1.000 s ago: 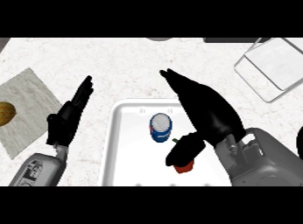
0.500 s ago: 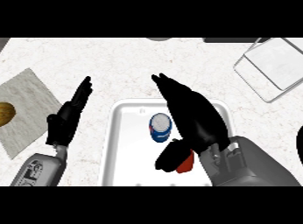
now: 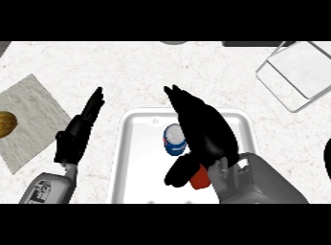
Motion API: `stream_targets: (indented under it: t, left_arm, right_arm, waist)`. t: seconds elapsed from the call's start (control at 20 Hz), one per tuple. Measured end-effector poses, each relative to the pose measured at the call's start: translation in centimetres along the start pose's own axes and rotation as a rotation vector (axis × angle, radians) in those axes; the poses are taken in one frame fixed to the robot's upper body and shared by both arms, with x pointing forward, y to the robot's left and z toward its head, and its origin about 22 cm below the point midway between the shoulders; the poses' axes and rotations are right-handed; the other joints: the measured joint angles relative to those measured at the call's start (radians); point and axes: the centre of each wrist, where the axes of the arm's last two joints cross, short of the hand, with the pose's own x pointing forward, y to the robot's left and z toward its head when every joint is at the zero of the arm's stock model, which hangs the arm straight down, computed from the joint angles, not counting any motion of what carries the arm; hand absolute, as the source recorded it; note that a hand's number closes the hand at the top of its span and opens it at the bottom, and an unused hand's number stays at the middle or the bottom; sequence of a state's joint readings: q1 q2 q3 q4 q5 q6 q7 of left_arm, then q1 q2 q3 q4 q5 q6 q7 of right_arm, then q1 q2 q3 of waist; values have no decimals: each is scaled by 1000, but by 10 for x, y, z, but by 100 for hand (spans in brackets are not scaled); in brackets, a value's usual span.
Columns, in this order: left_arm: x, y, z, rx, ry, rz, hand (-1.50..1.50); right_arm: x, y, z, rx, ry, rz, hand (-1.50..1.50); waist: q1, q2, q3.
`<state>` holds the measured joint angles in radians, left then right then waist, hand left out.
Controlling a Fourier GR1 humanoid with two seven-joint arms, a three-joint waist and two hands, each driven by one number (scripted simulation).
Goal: Pick the can from the tray and place it in the tiered shelf
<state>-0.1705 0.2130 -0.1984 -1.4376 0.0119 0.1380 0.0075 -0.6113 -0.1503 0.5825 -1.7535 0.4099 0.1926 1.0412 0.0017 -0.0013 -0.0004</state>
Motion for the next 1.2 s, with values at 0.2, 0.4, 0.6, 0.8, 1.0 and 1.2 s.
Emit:
stream_targets:
  t: [0.2, 0.4, 0.6, 0.8, 1.0, 1.2]
  left_arm:
    - [-1, 4, -5, 4, 4, -2, 0]
    - [0, -3, -7, -3, -1, 0, 0]
    - [0, -2, -8, 1, 4, 3, 0]
    - [1, -3, -6, -3, 4, 0, 0]
    - [0, -1, -5, 1, 0, -1, 0]
    - [5, 3, -8, -4, 4, -2, 0]
  right_arm:
    - [1, 5, -6, 2, 18, 6, -150]
    - [-2, 12, -11, 12, 34, 26, -150]
    - [-6, 19, -16, 23, 54, 54, -150]
    - [-10, 27, -23, 32, 80, 73, -150]
    - [-15, 31, -24, 27, 94, 81, -150]
    - [-17, 44, -30, 30, 119, 106, -150]
  waist:
    - [-1, 1, 0]
    - [-1, 1, 0]
    - [-1, 1, 0]
    - [0, 1, 0]
    - [0, 1, 0]
    - [1, 1, 0]
